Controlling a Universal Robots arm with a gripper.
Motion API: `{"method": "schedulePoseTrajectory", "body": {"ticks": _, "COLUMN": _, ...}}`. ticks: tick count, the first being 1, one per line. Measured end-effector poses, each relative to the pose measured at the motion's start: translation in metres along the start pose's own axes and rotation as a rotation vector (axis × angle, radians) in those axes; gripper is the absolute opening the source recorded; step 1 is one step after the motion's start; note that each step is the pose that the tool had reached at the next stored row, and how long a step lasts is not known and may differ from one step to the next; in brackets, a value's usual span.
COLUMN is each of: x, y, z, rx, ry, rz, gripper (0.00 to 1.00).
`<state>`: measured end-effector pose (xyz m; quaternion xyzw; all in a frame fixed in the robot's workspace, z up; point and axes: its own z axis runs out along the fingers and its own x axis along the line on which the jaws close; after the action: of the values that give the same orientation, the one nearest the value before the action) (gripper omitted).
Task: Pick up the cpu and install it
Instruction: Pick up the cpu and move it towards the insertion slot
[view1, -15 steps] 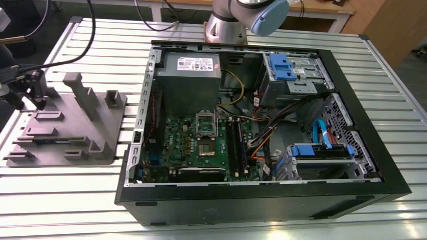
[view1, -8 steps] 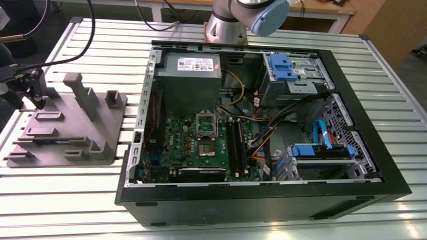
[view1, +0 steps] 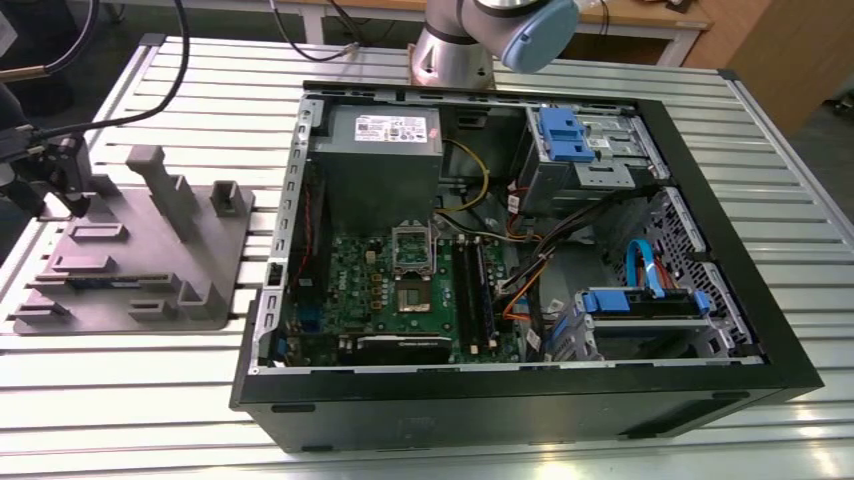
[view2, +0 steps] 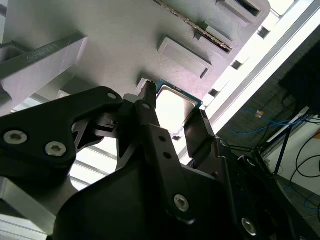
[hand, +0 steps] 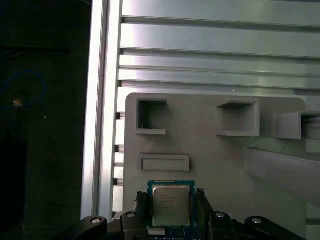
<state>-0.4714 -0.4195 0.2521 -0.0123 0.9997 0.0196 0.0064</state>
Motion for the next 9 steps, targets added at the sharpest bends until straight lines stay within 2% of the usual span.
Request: {"method": "schedulePoseTrajectory", "body": {"ticks": 9, "x": -0.0001, "y": 0.0001, "z": -0.0026, "rx": 0.0001, "ry": -0.0001, "rz": 0.000, "gripper": 0.47}}
